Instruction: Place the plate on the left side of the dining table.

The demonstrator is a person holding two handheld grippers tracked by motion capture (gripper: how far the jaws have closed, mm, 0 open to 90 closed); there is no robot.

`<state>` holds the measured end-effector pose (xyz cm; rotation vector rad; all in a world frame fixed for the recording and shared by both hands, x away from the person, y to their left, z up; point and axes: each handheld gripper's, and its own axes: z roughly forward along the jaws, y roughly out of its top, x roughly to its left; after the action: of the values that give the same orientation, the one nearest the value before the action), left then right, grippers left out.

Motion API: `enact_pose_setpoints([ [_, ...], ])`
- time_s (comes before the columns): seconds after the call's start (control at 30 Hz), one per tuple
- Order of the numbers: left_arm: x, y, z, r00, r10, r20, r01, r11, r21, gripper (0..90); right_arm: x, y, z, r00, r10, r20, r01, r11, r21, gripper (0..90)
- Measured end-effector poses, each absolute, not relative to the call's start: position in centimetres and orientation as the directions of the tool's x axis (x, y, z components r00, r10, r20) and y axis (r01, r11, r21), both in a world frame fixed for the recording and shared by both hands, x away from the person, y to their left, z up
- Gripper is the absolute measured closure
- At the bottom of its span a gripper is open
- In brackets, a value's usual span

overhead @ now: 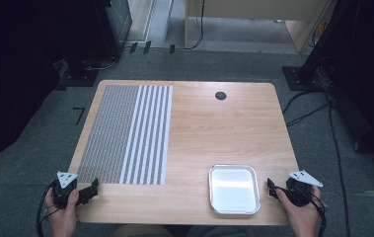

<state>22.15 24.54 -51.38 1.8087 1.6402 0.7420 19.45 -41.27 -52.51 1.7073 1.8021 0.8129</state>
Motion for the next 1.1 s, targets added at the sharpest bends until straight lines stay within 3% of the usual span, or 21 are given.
enact_pose_setpoints([
  [0.67, 21.6, 21.7, -49.9, 0.067, 0.997, -0.024, 0.62, -0.023, 0.785, 15.4, 18.4, -41.7, -50.8, 0.021, 0.994, 0.103, 0.61, -0.095, 0.787, 14.0],
  [1.1, 21.4, 18.5, -49.5, 0.14, 0.988, -0.062, 0.618, -0.038, 0.786, 15.0, 17.8, -40.8, -49.6, 0.02, 0.993, 0.119, 0.582, -0.108, 0.806, 18.2],
])
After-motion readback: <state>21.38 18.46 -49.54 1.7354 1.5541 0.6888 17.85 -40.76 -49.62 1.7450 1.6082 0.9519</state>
